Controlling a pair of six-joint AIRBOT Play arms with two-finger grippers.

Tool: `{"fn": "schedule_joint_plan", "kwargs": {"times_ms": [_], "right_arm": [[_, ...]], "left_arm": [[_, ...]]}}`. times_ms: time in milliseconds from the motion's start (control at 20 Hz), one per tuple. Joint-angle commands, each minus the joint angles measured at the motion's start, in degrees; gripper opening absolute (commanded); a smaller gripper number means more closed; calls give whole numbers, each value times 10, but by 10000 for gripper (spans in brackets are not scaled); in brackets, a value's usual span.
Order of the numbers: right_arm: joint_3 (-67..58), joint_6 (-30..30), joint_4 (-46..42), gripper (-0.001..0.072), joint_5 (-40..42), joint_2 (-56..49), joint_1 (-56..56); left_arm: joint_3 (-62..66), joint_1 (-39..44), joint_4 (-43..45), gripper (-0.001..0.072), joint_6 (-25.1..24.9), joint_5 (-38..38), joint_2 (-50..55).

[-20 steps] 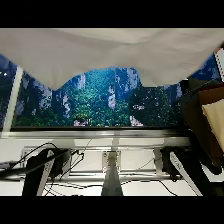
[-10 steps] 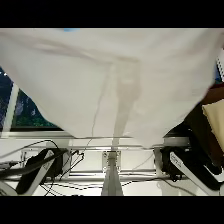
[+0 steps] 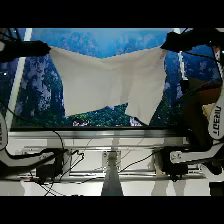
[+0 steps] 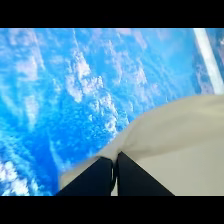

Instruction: Fold the clothes and pants, and hang the long-sleeved shirts on hangers.

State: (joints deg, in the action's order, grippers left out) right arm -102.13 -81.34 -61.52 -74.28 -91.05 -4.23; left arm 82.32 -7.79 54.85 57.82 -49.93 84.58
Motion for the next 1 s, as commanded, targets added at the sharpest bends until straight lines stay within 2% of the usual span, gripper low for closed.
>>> {"fn": "schedule_joint_plan", "kwargs": {"times_ms": [0, 50, 100, 200, 300, 400, 450, 550, 700, 950], "right_arm": [[-1, -42, -46, 623, 68, -49, -1], [-3, -45, -80, 625, 62, -47, -2], [-3, -45, -123, 622, 46, -43, -5], [-2, -43, -227, 620, -15, -41, -13], [5, -29, -258, 605, -75, -41, -33], [33, -17, -250, 437, -115, -41, -51], [56, -16, -246, 435, -123, -41, -55], [116, -16, -225, 439, -117, -41, -55], [212, -20, -181, 461, -55, -40, -54], [310, -17, -157, 458, 24, -40, -54]], "left_arm": [[0, 35, 1, 318, -4, 45, 51], [0, 35, 0, 657, -4, 44, 48], [0, 30, 1, 707, -2, 40, 42], [0, 14, 3, 709, -2, 5, 23], [0, -13, 13, 702, -2, -57, -4], [0, -44, 56, 702, 14, -120, -26], [0, -61, 87, 702, 37, -148, -31], [-1, -99, 147, 703, 94, -203, -33], [-26, -168, 225, 702, 175, -216, -32], [-123, -261, 199, 702, 173, -257, -32]]}}
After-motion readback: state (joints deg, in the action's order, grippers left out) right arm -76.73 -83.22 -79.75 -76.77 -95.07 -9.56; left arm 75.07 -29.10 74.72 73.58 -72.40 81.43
